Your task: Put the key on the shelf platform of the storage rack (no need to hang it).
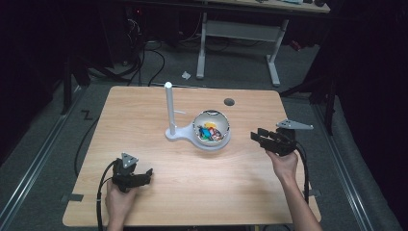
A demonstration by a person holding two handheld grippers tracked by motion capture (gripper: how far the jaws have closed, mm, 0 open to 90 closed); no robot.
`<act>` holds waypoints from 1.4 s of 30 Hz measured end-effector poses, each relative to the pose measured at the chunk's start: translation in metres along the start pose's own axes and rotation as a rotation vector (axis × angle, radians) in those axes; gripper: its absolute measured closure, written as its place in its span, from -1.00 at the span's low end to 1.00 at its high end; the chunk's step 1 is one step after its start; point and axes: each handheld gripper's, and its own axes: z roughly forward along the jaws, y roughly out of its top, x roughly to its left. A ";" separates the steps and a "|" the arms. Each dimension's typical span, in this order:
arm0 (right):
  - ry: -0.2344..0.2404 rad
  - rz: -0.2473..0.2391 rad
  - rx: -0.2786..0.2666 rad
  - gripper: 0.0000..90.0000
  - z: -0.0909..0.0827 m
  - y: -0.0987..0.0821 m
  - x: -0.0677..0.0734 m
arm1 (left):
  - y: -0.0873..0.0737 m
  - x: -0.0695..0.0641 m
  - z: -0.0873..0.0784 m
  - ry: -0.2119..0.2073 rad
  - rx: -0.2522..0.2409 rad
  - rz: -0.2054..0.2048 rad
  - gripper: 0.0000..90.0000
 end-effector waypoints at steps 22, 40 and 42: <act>-0.017 0.037 0.020 0.26 -0.005 -0.047 0.003 | 0.000 0.000 0.000 0.000 0.000 0.000 -0.67; -0.075 -0.003 0.101 0.21 0.021 -0.079 0.009 | 0.000 -0.001 0.000 0.002 -0.001 -0.009 -0.68; -0.091 -0.014 0.119 0.18 0.025 -0.083 0.010 | 0.000 -0.001 0.000 0.002 -0.001 -0.008 -0.67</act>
